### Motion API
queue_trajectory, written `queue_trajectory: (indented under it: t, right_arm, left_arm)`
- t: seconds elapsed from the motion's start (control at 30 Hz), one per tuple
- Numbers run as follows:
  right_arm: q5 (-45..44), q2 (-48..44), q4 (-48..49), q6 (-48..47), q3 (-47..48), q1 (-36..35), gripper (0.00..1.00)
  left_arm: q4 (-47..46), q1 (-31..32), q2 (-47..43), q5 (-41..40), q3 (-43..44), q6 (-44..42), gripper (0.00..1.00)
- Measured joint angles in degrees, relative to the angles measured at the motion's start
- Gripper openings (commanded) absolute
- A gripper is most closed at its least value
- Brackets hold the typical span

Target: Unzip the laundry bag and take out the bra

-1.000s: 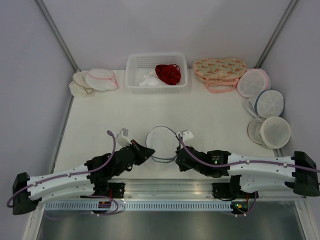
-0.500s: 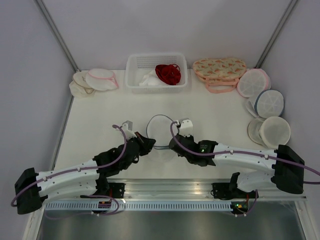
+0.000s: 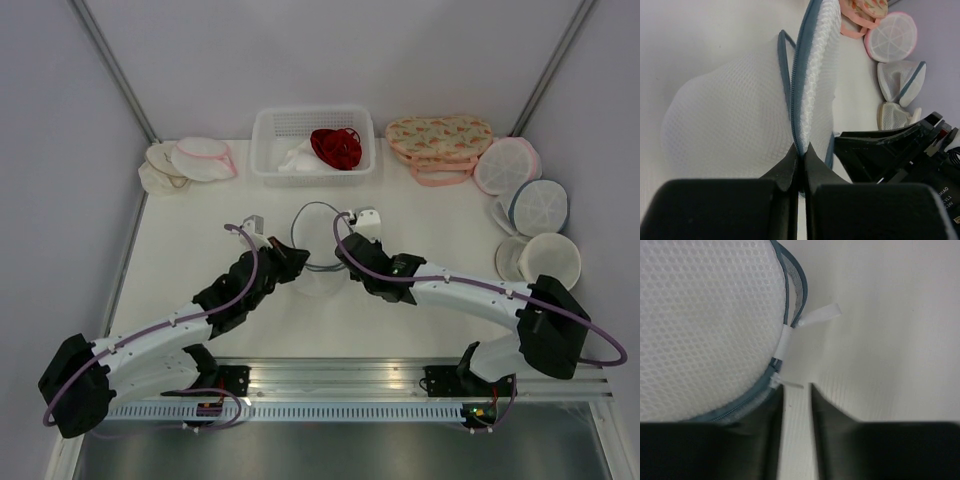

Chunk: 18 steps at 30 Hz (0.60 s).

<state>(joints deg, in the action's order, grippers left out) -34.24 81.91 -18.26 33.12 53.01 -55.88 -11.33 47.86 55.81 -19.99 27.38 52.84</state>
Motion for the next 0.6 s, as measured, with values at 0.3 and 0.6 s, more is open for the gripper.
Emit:
queue_trajectory:
  t: [0.3, 0.6]
  right_arm:
    - [6.6, -10.2, -6.4, -4.0, 2.5, 1.1, 0.9]
    - [7.2, -2.3, -7.0, -2.1, 21.7, 1.0, 0.9]
  left_arm:
    - [-1.6, -0.3, 1.6, 4.0, -3.1, 0.0, 0.02]
    - [-3.8, 1.3, 4.7, 4.7, -3.9, -0.6, 0.02]
